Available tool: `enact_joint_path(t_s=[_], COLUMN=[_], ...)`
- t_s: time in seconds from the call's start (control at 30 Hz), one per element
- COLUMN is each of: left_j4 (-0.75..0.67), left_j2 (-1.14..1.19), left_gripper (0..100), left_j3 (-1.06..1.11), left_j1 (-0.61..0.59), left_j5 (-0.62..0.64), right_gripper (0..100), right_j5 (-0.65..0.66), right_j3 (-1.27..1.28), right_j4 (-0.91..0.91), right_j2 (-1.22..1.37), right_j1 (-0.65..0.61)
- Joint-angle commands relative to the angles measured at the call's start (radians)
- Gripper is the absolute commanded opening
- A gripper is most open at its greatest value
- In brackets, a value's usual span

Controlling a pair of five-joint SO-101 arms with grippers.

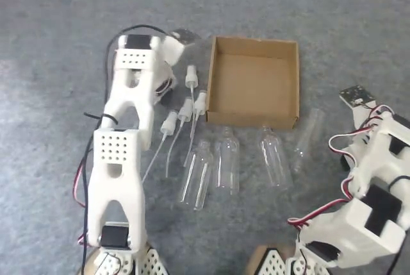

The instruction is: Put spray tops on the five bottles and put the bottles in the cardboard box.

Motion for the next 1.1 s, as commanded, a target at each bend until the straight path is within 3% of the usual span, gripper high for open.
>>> enact_joint_path(t_s=[0.0,0.13,0.27,0.43,0.73,1.07], left_j4=[0.009,0.023,0.046,0.054,0.057,0.04], left_j2=[-0.081,-0.071,-0.084,-0.126,-0.14,-0.298], left_gripper=[1,1,2,10,17,17], left_j3=[-0.035,-0.028,-0.045,-0.047,-0.053,-0.053], left_j1=[-0.078,-0.103,-0.087,-0.083,-0.074,-0.072], left_j5=[0.393,0.474,0.445,0.42,0.348,0.342], right_gripper=[18.0,18.0,18.0,18.0,18.0,18.0], right_j5=[0.012,0.012,0.012,0.012,0.014,0.009], right_j3=[-0.029,-0.029,-0.029,-0.029,-0.029,-0.029], right_j4=[0.004,0.004,0.004,0.004,0.004,0.002], right_j2=[-0.002,-0.002,-0.002,-0.002,-0.002,-0.002], right_j1=[0.01,0.007,0.008,0.008,0.005,0.008])
